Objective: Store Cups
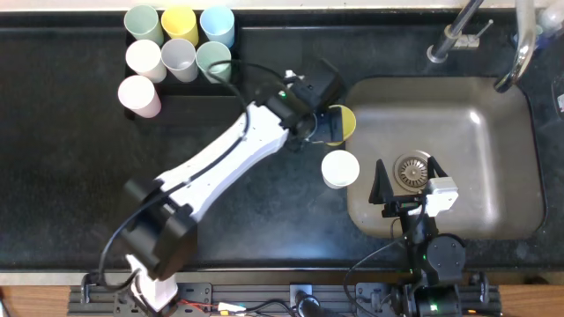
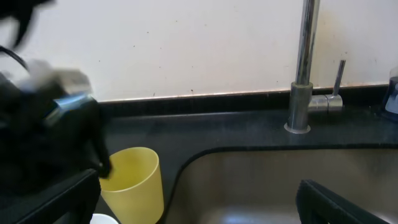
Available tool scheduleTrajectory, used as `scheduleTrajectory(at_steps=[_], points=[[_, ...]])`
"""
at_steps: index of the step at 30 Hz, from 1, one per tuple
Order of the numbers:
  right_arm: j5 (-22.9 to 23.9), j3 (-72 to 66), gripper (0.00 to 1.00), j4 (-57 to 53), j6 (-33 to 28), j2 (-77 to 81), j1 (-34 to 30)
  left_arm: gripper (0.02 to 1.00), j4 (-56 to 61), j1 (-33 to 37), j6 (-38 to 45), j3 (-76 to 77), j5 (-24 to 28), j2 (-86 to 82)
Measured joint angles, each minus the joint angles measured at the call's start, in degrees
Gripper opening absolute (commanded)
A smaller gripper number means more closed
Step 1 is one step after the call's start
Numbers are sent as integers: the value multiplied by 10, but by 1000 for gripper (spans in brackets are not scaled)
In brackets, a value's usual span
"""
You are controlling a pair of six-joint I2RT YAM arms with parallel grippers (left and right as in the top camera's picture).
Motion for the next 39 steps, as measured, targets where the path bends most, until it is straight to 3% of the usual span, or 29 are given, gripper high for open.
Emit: scheduleTrajectory(at_steps=[6,26,27,28,30,31,39], points=[[0,0,998,0,0,0,0,998,27,-2,-7,0,19,28],[0,0,998,0,0,0,0,1000,55,1,-35,0,3,49],[0,0,996,0,0,0,0,958,55,2,-35,0,3,50],[0,0,998,0,0,0,0,822,55,3,-35,0,3,50],[0,0,998,0,0,0,0,354,55,3,-40,0,3,51],[0,0,998,0,0,0,0,174,56,3,-42,0,3,52],[0,0,998,0,0,0,0,36,70,3,-46,0,-5,52]])
